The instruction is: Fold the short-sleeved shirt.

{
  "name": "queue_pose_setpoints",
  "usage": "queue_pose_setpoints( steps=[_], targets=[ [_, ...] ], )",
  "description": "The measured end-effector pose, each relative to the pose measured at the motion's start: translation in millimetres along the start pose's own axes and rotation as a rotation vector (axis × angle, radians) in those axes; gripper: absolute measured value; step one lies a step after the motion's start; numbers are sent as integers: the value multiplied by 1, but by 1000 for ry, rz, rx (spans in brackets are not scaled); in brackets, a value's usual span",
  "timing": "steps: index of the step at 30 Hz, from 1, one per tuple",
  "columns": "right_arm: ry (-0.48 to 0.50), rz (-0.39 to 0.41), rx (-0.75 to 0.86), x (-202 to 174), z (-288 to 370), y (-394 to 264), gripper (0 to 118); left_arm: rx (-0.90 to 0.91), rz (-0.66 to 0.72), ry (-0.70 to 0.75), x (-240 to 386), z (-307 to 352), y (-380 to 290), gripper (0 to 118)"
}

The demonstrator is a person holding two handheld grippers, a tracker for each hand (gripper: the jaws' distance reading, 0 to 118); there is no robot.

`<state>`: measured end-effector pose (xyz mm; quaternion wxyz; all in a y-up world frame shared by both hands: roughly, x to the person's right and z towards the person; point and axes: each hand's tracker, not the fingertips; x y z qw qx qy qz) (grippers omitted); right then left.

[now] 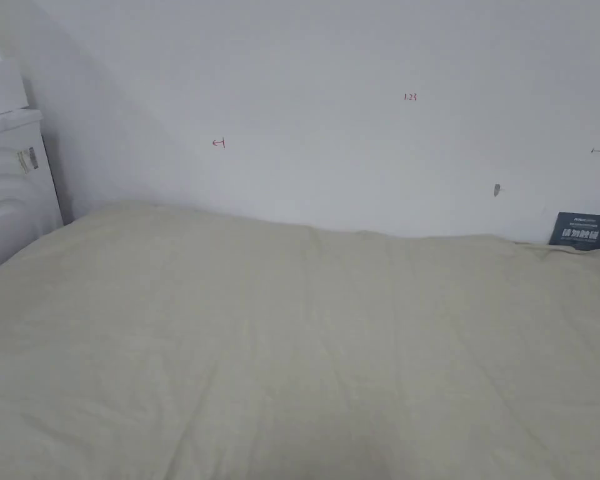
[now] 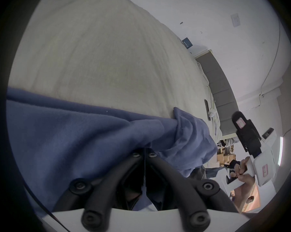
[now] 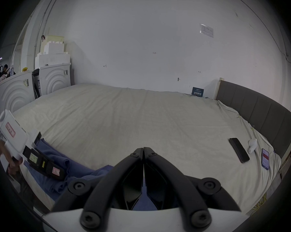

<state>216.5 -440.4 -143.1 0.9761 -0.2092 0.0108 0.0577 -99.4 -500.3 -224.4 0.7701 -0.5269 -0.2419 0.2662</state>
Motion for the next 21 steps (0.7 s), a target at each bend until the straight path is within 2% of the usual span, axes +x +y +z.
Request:
queue_pose_setpoints(
  steps=[3,4,6,10,11,12,15,21],
  targets=[
    [6,-1,-3,0,-2,-1,1,56,-72,-38,1,34,-2,5],
    [11,0,-2,0,-2,-1,1,96,-65,-35,-4,50,-4,9],
    [15,1,2,-1,-2,1,1,168,-53,0,-16,78,-7,24],
    [27,3,1,-2,-6,0,1,264,-64,178,-49,125,-13,39],
    [29,3,-1,-2,-8,0,1,280,-50,186,-59,133,-14,50],
    [34,2,-3,-3,-9,0,1,279,-29,185,-71,139,-11,69],
    [44,0,-6,-8,-10,2,1,241,31,159,-94,144,-5,98],
    [63,-9,-8,-16,-12,5,1,117,-4,205,-112,105,5,99]
  ],
)
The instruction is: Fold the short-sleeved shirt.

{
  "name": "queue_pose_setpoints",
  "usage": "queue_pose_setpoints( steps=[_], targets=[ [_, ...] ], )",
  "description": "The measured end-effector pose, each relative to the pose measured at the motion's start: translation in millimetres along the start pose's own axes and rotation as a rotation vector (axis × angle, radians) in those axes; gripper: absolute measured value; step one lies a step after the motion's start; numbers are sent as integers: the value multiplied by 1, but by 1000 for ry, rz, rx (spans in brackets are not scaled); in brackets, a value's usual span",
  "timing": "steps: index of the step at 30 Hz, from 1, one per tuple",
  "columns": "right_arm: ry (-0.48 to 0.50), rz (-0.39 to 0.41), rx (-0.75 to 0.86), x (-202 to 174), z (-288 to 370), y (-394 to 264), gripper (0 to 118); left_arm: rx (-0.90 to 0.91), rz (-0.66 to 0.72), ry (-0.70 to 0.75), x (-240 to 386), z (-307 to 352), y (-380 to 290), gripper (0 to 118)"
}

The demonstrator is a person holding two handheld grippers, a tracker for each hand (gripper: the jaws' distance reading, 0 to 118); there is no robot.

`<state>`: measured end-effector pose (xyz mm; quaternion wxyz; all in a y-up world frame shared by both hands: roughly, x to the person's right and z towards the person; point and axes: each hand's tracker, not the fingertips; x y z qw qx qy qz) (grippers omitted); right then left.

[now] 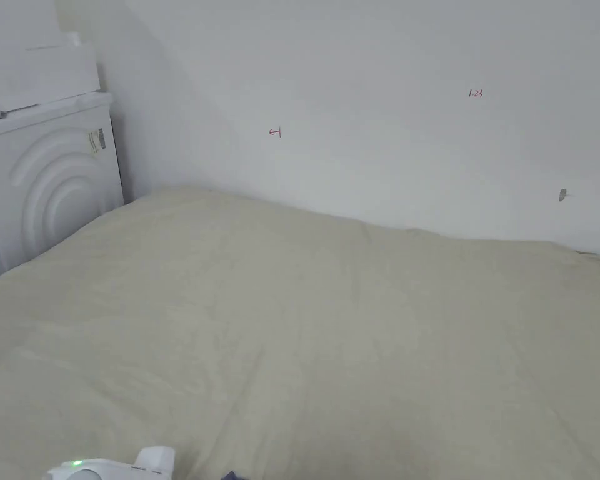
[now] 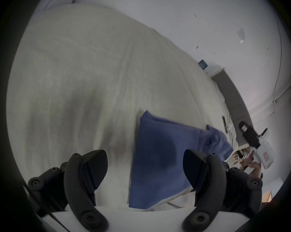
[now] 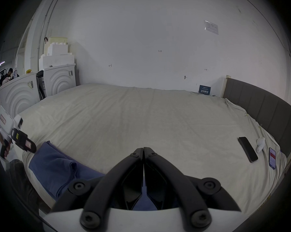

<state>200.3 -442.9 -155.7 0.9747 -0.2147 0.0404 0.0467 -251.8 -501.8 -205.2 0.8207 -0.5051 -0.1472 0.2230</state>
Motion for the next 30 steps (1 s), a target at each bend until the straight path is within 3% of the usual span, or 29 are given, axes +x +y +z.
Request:
queue_pose_setpoints(
  steps=[2,3,6,11,14,18,27,29,30],
  targets=[
    [2,5,2,-2,1,2,1,22,-63,15,8,0,1,98],
    [2,6,2,-3,1,2,1,23,-64,22,13,0,3,92],
    [4,4,3,-5,1,2,1,36,-89,33,25,-1,3,55],
    [9,4,1,-9,2,2,1,21,-218,163,48,-15,-8,53],
    [11,9,1,-10,1,1,1,24,-215,173,50,-15,-8,40],
    [13,11,-2,-12,1,0,1,40,-241,213,54,-6,-10,9],
    [18,11,-6,-13,2,-2,1,41,-342,254,66,1,-17,5],
    [19,10,-8,-12,2,-3,1,38,-334,248,64,2,-17,11],
    [18,11,-8,-12,2,-3,1,40,-317,239,64,4,-16,21]
  ],
)
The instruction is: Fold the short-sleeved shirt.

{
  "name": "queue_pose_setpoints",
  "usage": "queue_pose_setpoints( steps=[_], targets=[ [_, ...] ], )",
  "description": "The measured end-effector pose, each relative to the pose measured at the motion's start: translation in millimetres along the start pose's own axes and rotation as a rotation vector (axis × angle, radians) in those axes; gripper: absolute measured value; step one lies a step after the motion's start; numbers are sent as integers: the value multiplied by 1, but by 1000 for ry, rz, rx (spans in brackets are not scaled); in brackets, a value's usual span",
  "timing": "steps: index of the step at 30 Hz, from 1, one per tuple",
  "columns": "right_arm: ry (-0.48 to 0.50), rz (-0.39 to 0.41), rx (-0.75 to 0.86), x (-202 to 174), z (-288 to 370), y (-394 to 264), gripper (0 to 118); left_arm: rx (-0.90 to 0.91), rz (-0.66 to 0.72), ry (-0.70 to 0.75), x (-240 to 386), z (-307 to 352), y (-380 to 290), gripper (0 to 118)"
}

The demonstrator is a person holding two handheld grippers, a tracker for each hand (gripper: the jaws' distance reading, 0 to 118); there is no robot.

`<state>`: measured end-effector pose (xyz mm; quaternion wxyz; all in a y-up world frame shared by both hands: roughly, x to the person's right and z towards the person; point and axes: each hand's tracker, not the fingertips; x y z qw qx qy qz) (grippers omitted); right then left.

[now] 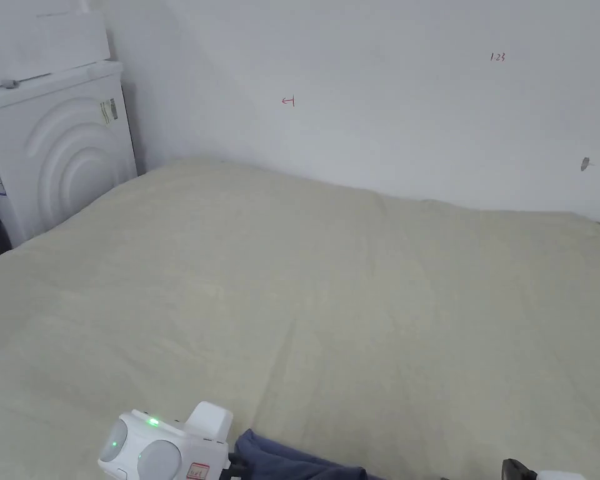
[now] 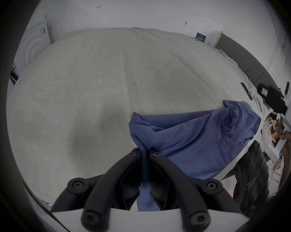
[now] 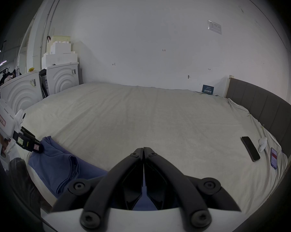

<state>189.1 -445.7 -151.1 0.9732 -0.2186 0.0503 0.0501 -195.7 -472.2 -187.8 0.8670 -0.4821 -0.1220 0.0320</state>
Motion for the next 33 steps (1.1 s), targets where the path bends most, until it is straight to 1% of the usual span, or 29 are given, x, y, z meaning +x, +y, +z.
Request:
queue_pose_setpoints(
  steps=[3,7,9,10,11,14,16,17,18,19,21,25,26,28,30,33],
  targets=[
    [-4,-3,-1,3,1,-1,1,-46,44,-65,-5,7,-4,24],
    [-3,-9,0,4,1,-3,1,-26,45,-64,-9,4,-12,24],
    [0,-20,-1,4,0,-4,1,-21,127,-87,-13,-1,-9,24],
    [4,-25,-4,4,-1,-5,1,-28,163,-126,-13,-1,-6,24],
    [4,-26,-8,4,-1,-5,1,-25,170,-133,-10,0,-6,24],
    [8,-22,-3,3,0,-6,1,-21,90,-100,-2,0,-9,26],
    [7,-23,-3,2,-1,-5,1,-28,115,-94,-4,-7,-9,28],
    [10,-26,-3,2,-1,-6,1,-24,155,-114,-6,-9,-9,27],
    [12,-29,-4,1,-2,-6,1,-23,175,-114,-6,-12,-8,24],
    [11,-32,-6,1,-3,-6,1,-21,160,-106,-3,-13,-8,22],
    [14,-41,-6,0,-3,-6,1,-26,105,-58,3,-16,-8,10],
    [17,-43,-5,0,-4,-6,1,-43,84,-70,2,-14,-3,0],
    [17,-44,-4,0,-4,-6,1,-43,103,-78,-1,-10,-1,0],
    [15,-39,2,1,-3,-4,1,-35,93,-91,-7,-1,1,0],
    [11,-37,6,3,-2,-3,1,-20,80,-71,-13,11,4,0],
    [7,-36,11,5,-2,-1,1,21,101,-77,-23,28,10,0]
  ],
)
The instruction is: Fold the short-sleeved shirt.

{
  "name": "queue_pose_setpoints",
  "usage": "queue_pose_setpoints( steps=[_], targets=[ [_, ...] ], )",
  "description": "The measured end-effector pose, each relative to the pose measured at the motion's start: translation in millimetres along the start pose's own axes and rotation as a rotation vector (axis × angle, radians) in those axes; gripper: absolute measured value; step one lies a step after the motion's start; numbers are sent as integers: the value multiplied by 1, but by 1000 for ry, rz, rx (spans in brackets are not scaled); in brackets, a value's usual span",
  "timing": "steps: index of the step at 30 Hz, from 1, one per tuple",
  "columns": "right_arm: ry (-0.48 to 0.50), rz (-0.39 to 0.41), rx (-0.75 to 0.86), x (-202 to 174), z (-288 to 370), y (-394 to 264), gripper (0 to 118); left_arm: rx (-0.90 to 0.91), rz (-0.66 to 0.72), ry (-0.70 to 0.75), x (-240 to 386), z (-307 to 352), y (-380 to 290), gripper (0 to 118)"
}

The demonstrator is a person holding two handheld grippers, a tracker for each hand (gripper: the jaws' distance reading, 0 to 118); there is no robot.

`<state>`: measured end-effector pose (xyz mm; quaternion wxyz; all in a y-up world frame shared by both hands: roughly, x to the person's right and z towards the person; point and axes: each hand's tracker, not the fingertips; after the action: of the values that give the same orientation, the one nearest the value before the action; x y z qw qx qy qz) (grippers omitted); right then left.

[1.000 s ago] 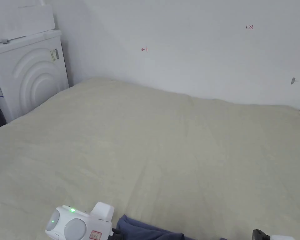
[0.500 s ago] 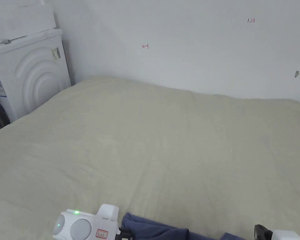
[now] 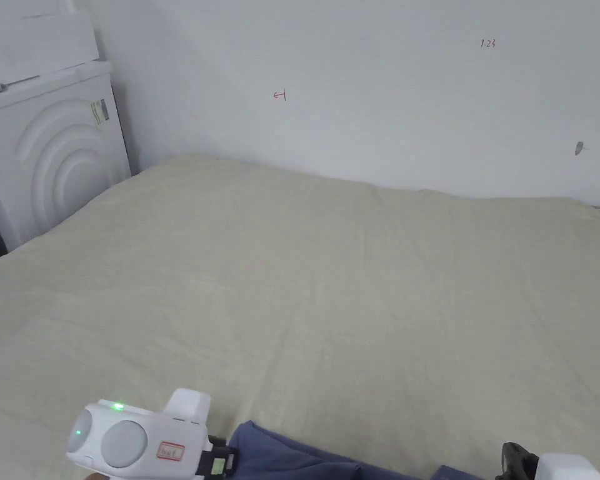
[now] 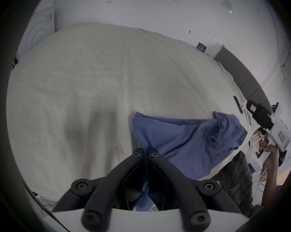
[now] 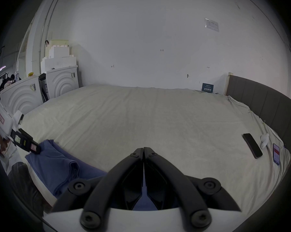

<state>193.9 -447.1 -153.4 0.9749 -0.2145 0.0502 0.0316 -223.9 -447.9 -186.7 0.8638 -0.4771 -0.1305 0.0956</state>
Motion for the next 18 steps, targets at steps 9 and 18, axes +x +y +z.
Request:
queue_pose_setpoints(
  steps=[9,18],
  targets=[
    [0,8,10,1,-1,6,1,96,27,43,-27,58,20,0],
    [15,16,12,-6,-9,9,1,133,41,261,-55,104,24,0]
  ],
)
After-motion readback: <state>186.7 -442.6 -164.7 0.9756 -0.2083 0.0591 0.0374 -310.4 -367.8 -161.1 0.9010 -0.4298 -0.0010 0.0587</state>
